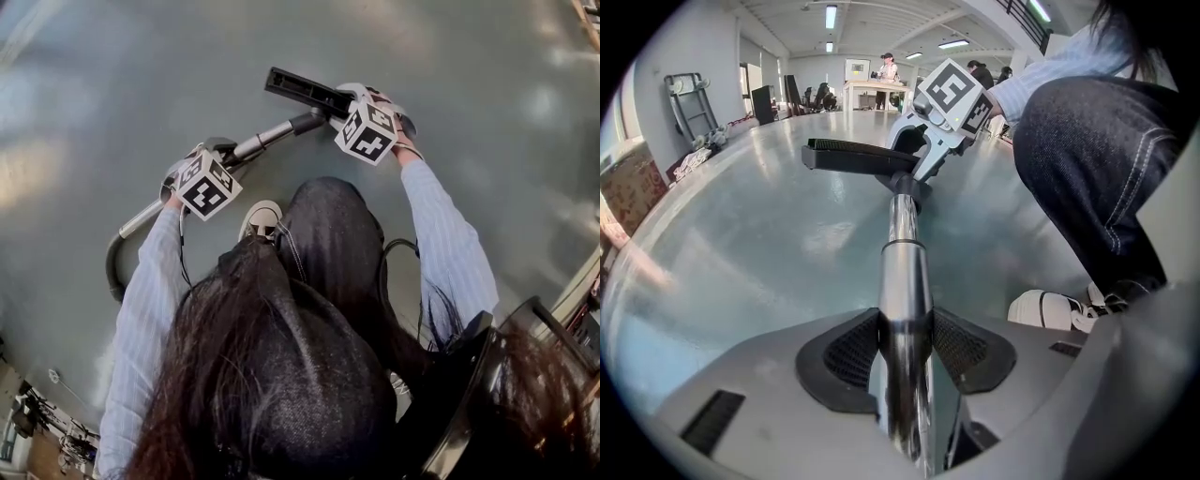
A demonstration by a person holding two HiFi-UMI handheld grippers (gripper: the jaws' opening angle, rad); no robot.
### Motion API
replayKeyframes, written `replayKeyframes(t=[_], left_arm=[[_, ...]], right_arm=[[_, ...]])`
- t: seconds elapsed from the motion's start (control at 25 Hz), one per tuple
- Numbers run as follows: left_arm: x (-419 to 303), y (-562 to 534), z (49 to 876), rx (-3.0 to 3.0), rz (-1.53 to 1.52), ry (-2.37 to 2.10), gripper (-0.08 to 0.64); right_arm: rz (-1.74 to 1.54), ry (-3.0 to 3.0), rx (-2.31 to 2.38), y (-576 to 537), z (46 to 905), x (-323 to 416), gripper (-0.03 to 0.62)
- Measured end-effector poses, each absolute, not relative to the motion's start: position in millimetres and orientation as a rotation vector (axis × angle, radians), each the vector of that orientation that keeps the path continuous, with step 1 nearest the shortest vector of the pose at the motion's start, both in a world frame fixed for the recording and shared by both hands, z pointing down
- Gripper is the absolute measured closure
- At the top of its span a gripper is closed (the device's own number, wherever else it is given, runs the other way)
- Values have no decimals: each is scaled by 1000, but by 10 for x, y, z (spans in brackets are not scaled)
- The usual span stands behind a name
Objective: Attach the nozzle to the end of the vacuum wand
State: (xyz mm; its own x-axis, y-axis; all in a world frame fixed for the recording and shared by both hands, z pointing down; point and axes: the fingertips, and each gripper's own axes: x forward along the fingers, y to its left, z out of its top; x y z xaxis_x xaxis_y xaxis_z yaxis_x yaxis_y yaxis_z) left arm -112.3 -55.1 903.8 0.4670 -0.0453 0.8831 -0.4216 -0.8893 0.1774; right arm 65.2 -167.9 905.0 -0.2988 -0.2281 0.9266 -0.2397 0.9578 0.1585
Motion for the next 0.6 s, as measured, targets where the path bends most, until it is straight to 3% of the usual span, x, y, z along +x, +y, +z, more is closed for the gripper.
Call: replayKeyframes(t=[0.6], left_arm=[[-941, -563, 8855, 2344, 1370, -403, 385]], right_arm=[[-89, -1887, 273, -1693, 8787, 571, 347]])
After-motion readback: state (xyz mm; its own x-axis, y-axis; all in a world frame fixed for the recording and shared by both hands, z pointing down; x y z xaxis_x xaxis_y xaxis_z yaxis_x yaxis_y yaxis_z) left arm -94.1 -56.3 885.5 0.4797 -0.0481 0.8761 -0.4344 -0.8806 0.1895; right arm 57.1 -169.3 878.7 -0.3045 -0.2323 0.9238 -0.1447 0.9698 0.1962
